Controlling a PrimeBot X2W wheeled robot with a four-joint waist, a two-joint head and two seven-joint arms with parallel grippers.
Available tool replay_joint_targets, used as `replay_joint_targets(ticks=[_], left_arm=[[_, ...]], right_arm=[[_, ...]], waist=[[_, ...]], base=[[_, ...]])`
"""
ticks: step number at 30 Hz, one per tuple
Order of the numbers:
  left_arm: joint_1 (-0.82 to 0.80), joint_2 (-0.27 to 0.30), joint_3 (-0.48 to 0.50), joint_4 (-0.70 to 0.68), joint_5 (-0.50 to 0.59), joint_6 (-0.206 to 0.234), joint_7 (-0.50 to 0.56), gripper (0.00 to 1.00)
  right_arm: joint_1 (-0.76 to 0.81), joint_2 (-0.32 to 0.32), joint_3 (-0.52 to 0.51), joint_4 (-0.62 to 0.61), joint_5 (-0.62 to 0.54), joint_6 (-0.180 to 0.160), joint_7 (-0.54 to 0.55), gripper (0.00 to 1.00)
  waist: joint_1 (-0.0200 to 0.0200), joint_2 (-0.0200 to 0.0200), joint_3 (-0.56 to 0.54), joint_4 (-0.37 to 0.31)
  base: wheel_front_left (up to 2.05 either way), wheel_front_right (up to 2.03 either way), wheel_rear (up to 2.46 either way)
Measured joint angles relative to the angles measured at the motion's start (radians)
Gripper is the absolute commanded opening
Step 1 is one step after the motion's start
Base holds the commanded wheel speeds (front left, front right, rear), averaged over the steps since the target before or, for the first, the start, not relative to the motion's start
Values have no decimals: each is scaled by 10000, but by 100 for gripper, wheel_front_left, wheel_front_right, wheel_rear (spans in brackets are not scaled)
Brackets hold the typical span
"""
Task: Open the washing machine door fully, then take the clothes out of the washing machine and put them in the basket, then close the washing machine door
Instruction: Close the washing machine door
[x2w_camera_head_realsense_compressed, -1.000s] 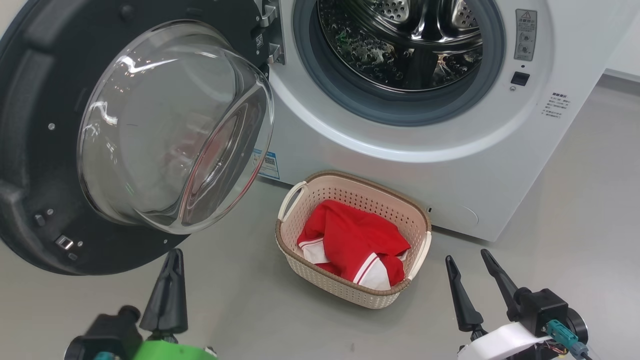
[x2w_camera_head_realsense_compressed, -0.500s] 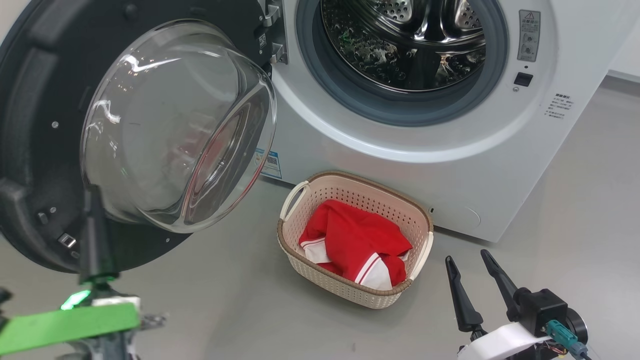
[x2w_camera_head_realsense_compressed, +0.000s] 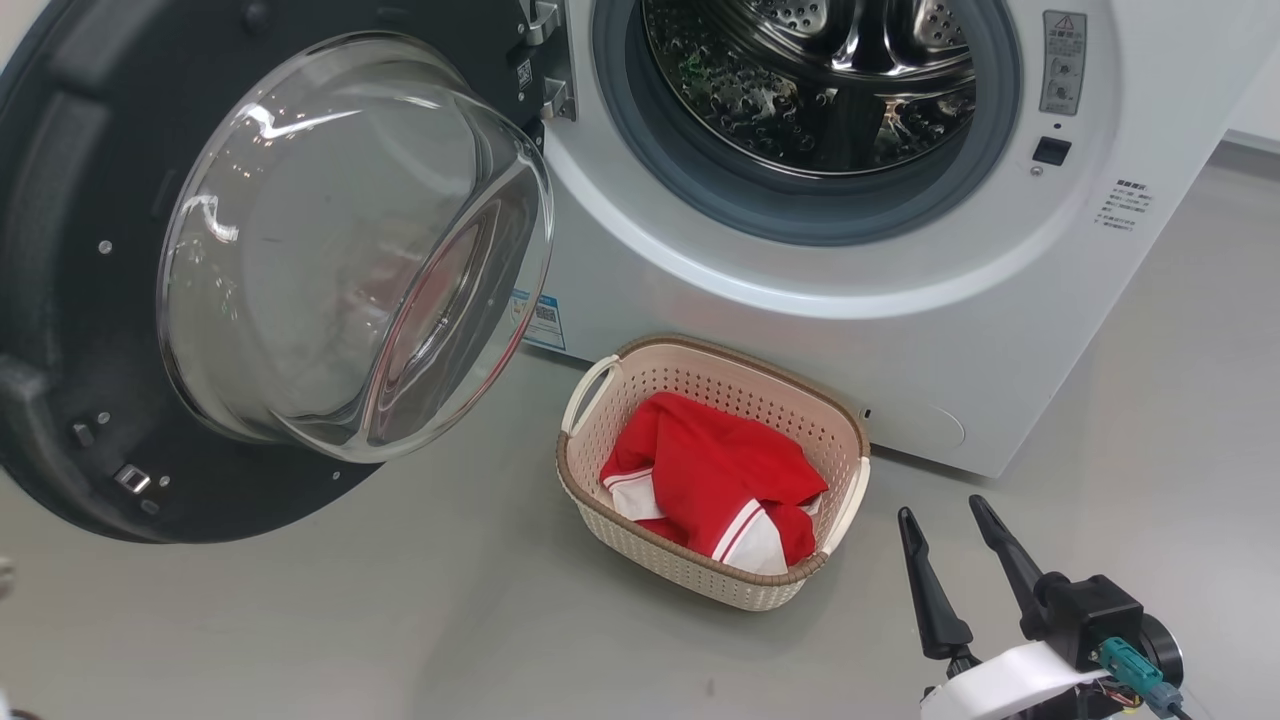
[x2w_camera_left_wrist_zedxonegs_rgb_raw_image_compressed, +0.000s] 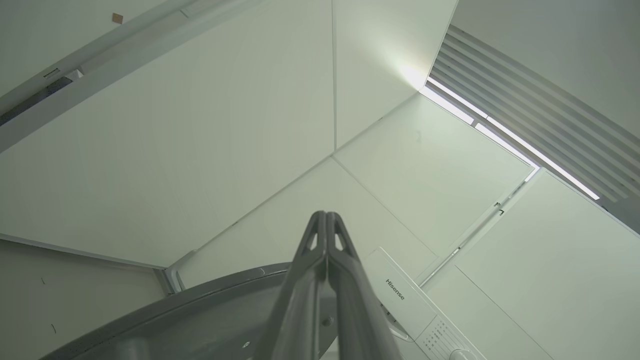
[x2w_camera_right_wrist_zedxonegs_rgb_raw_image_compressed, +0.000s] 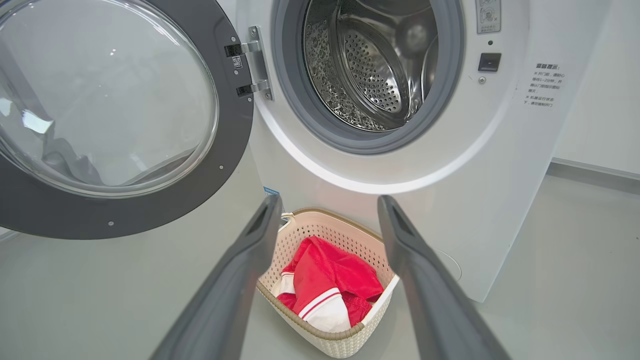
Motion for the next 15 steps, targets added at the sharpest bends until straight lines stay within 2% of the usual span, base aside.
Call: replay_joint_targets(ticks=[6,10,15], left_arm=[[-284,911,1057,1275,-974,566,704,0],[-431,1488,1221,2266,-1590,957,1511,0],[-580,1864,1181,3097,-2192,1103,2343,0]], right_arm=[[-25,-71,-13,-36,-2,-67,0,100],[-50,-127,-13,-36,-4,-67,0,100],[-108,-142,2,-40,-19,-59,2,100]], waist=[[0,0,115,52],[0,0,170,55],[0,0,230,40]], base=[[0,0,0],[0,0,0],[0,0,0]])
